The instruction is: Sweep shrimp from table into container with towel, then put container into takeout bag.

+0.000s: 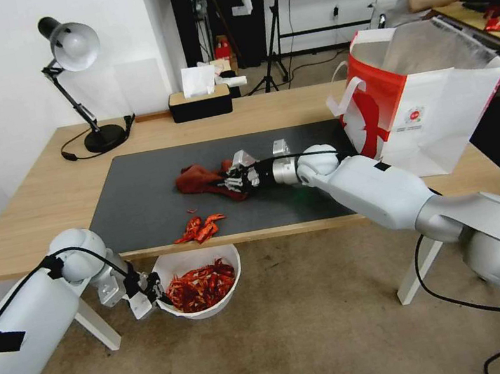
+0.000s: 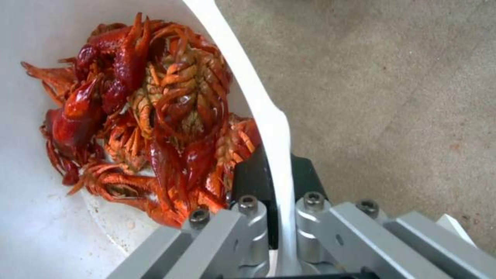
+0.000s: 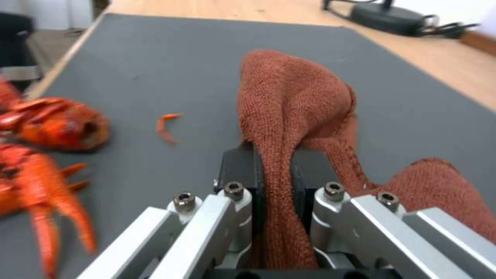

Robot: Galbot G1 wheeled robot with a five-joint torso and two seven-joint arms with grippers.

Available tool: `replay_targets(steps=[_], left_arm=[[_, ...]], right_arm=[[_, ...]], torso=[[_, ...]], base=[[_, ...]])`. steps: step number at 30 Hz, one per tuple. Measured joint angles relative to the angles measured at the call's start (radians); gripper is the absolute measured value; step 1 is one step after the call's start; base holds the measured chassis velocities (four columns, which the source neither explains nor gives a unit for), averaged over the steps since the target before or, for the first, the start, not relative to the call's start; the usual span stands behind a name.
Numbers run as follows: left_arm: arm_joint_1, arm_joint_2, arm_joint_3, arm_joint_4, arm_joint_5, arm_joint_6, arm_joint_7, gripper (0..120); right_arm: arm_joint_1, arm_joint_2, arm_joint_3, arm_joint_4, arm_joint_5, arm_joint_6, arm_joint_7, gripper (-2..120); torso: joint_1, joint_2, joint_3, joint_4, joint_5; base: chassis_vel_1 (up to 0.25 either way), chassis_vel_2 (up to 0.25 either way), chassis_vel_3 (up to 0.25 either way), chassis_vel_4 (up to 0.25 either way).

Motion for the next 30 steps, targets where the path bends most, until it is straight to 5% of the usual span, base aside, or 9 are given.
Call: replay_targets(steps=[30], left_arm=[[-0.005,0.013,-0.007,-0.001,-0.025,-0.001,0.001,0]], right_arm=[[-0.053,-0.087,-0.083,0.259,0.004,-0.032,-0.077,8]], torso=[[0.0,0.0,0.0,0.0001,0.0]], base=[[0.0,0.0,0.0,0.0]])
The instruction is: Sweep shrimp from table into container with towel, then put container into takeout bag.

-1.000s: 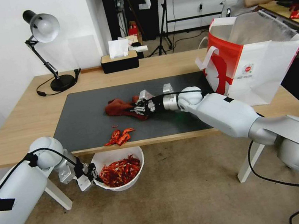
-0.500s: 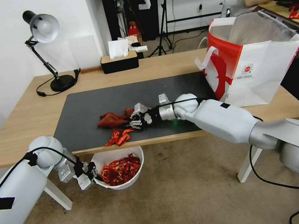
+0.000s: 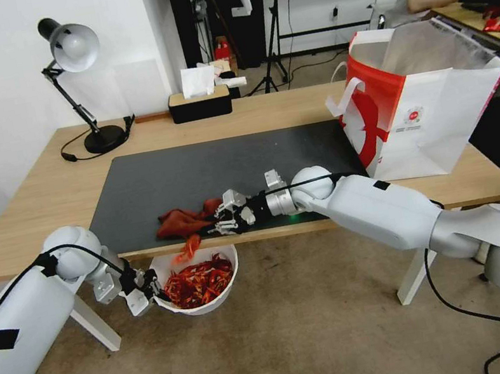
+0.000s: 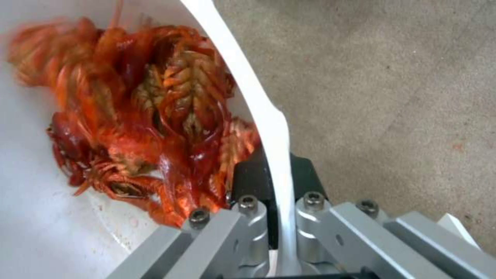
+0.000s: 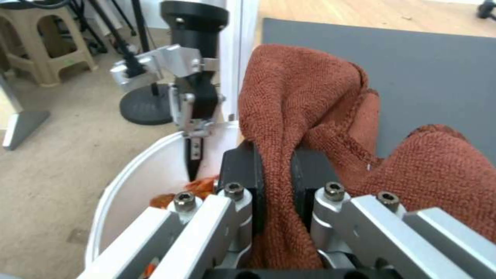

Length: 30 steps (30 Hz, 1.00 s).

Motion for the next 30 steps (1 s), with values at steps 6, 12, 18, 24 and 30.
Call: replay_targets(steps=[6,12,18,24,30], left_arm=[[-0.001,-0.001,0.001,-0.001,0.0,0.001,0.0,0],[-0.004,-0.001,0.003,-0.006,0.0,0.003,0.001,0],[-0.004,0.0,0.005,-0.007,0.0,0.004,0.001,0],[0.001,0.0,0.005,-0.008,0.0,0.004,0.002,0],[0.001,-0.002,0.005,-0.009,0.0,0.005,0.002,0]], right_arm=[[-0.002,-0.012,-0.007,0.041,0.0,-0.013,-0.005,8],[-0.02,-0.04,-0.016,0.123,0.006,-0.035,-0.002,8],[-0.045,-0.063,-0.008,0.171,0.051,-0.044,0.022,8],[-0.084,-0.082,0.057,0.23,0.15,-0.059,0.091,8],[-0.128,-0.119,0.175,0.317,0.286,-0.059,0.247,8]], torso=[[0.0,0.0,0.0,0.0001,-0.0001],[0.0,0.0,0.0,0.0,0.0],[0.0,0.0,0.0,-0.0002,0.0002],[0.0,0.0,0.0,0.0,0.0001],[0.0,0.0,0.0,0.0001,0.0002]], base=[[0.0,0.0,0.0,0.0],[0.0,0.0,0.0,0.0],[0.0,0.0,0.0,0.0],[0.0,0.0,0.0,0.0],[0.0,0.0,0.0,0.0]])
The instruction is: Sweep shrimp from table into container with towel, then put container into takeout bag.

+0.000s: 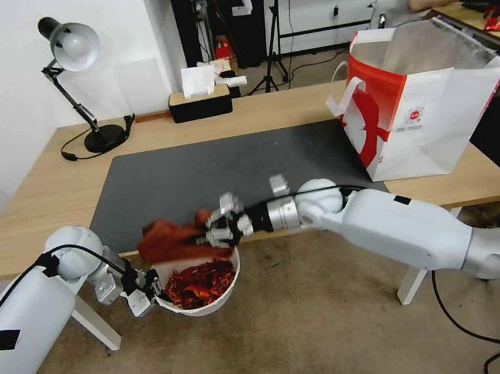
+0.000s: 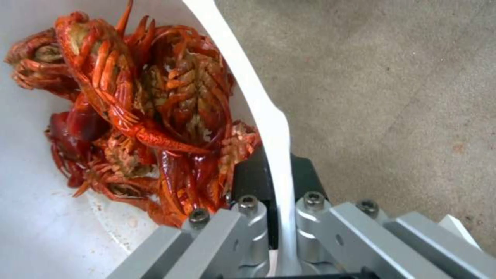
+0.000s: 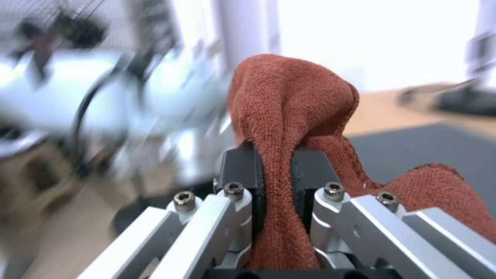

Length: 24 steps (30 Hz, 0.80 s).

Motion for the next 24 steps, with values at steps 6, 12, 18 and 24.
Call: replay_targets(steps=[6,12,18,24], left_arm=[[0.008,-0.007,0.001,-0.002,0.002,0.0,0.0,0],[0.013,-0.011,0.005,-0.004,0.003,0.0,0.001,0],[0.015,-0.011,0.007,-0.019,0.005,0.0,0.007,0],[0.021,-0.014,0.009,-0.028,0.005,0.001,0.014,0]], right_arm=[[-0.074,-0.068,0.106,0.123,0.075,0.026,0.439,8],[-0.146,-0.103,0.153,0.219,0.011,-0.107,0.984,8],[-0.205,-0.111,0.173,0.269,-0.018,-0.224,1.271,8],[-0.204,-0.079,0.182,0.269,0.011,-0.241,1.302,28]], torso=[[0.0,0.0,0.0,-0.0004,0.0001],[0.0,0.0,0.0,-0.0002,0.0002],[0.0,0.0,0.0,-0.0006,0.0002],[0.0,0.0,0.0,0.0,-0.0002]], base=[[0.0,0.0,0.0,0.0],[0.0,0.0,0.0,0.0],[0.0,0.0,0.0,0.0],[0.0,0.0,0.0,0.0]])
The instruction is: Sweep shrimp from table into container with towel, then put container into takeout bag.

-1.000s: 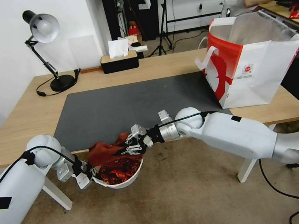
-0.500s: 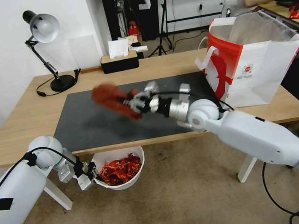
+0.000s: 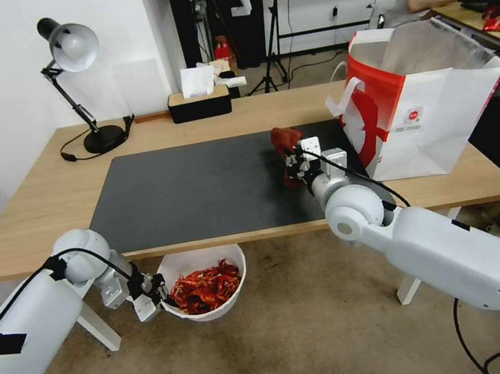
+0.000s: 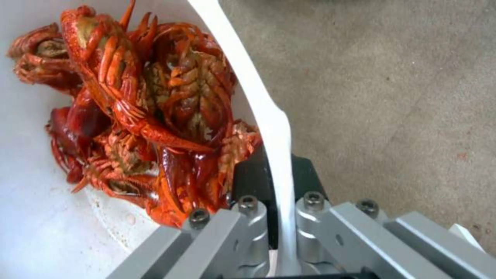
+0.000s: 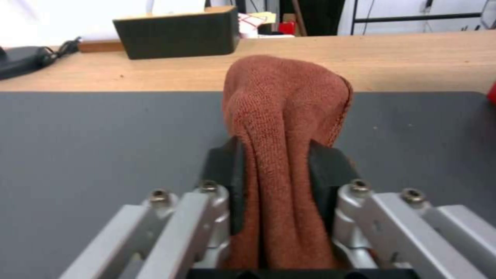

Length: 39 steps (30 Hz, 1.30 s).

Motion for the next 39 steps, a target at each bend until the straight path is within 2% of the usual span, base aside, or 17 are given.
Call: replay_targets(steps=[3,7,8,19,21,22,24,26,28,29,32,33,34,35,36,38,39], left_arm=[[0.002,0.0,-0.001,-0.001,0.0,0.0,0.0,0],[0.01,0.002,-0.005,-0.002,0.0,0.002,0.0,0],[0.01,0.002,-0.005,-0.002,0.0,0.002,0.0,0],[0.007,-0.008,-0.002,-0.003,0.0,0.004,0.011,0],[0.007,-0.011,-0.001,0.0,0.0,0.004,0.011,0],[0.007,-0.011,-0.001,0.0,0.0,0.004,0.011,0],[0.008,-0.015,0.001,0.001,0.0,0.004,0.011,0],[0.008,-0.015,0.001,0.0,0.0,0.004,0.011,0],[0.01,-0.015,-0.001,0.0,-0.001,0.004,0.01,0],[0.01,-0.015,-0.001,0.0,-0.001,0.004,0.01,0],[0.024,-0.015,-0.004,-0.002,-0.003,0.01,-0.005,0],[0.024,-0.015,-0.004,-0.002,-0.003,0.01,-0.005,0],[0.027,-0.015,-0.003,-0.004,-0.004,0.013,-0.01,0],[0.031,-0.016,-0.003,-0.009,-0.004,0.015,-0.014,0],[0.031,-0.016,-0.003,-0.009,-0.004,0.015,-0.014,0],[0.033,-0.02,-0.003,-0.016,-0.001,0.015,-0.015,0],[0.033,-0.02,-0.003,-0.016,-0.001,0.015,-0.015,0]], right_arm=[[0.006,0.003,0.0,-0.001,0.003,-0.003,-0.001,36],[0.024,0.002,-0.01,-0.007,0.006,-0.026,-0.004,57],[0.024,0.002,-0.01,-0.007,0.006,-0.026,-0.004,57],[-0.001,-0.019,-0.002,0.002,0.003,-0.039,0.007,96],[-0.018,-0.032,0.017,0.02,-0.023,0.052,-0.009,99],[-0.018,-0.032,0.017,0.02,-0.023,0.052,-0.009,99],[-0.07,-0.069,0.074,0.057,-0.074,0.2,-0.077,100],[-0.097,-0.085,0.098,0.074,-0.091,0.241,-0.105,100],[-0.23,-0.14,0.199,0.149,-0.164,0.343,-0.208,100],[-0.23,-0.14,0.199,0.149,-0.164,0.343,-0.208,100],[-0.482,-0.175,0.35,0.249,-0.323,0.446,-0.343,100],[-0.482,-0.175,0.35,0.249,-0.323,0.446,-0.343,100],[-0.549,-0.176,0.385,0.268,-0.367,0.476,-0.368,100],[-0.688,-0.162,0.457,0.3,-0.449,0.52,-0.402,100],[-0.688,-0.162,0.457,0.3,-0.449,0.52,-0.402,100],[-0.876,-0.119,0.543,0.32,-0.548,0.599,-0.431,100],[-0.876,-0.119,0.543,0.32,-0.548,0.599,-0.431,100]], torso=[[0.0,0.0,0.0,0.0,0.0001],[0.0,0.0,0.0,0.0,0.0],[0.0,0.0,0.0,0.0,0.0],[0.0,0.0,0.0,-0.0002,0.0002],[0.0,0.0,0.0,0.0001,0.0002],[0.0,0.0,0.0,0.0001,0.0002],[0.0,0.0,0.0,0.0002,0.0003],[0.0,0.0,0.0,0.0001,0.0],[0.0,0.0,0.0,-0.0004,0.0003],[0.0,0.0,0.0,-0.0004,0.0003],[0.0,0.0,0.0,-0.0003,0.0002],[0.0,0.0,0.0,-0.0003,0.0002],[0.0,0.0,0.0,-0.0002,0.0003],[0.0,0.0,0.0,0.0003,0.0],[0.0,0.0,0.0,0.0003,0.0],[0.0,0.0,0.0,-0.0006,0.0002],[0.0,0.0,0.0,-0.0006,0.0002]], base=[[0.0,0.0,0.0,0.0],[0.0,0.0,0.0,0.0],[0.0,0.0,0.0,0.0],[0.0,0.0,0.0,0.0],[0.0,0.0,0.0,0.0],[0.0,0.0,0.0,0.0],[0.0,0.0,0.0,0.0],[0.0,0.0,0.0,0.0],[0.0,0.0,0.0,0.0],[0.0,0.0,0.0,0.0],[0.0,0.0,0.0,0.0],[0.0,0.0,0.0,0.0],[0.0,0.0,0.0,0.0],[0.0,0.0,0.0,0.0],[0.0,0.0,0.0,0.0],[0.0,0.0,0.0,0.0],[0.0,0.0,0.0,0.0]])
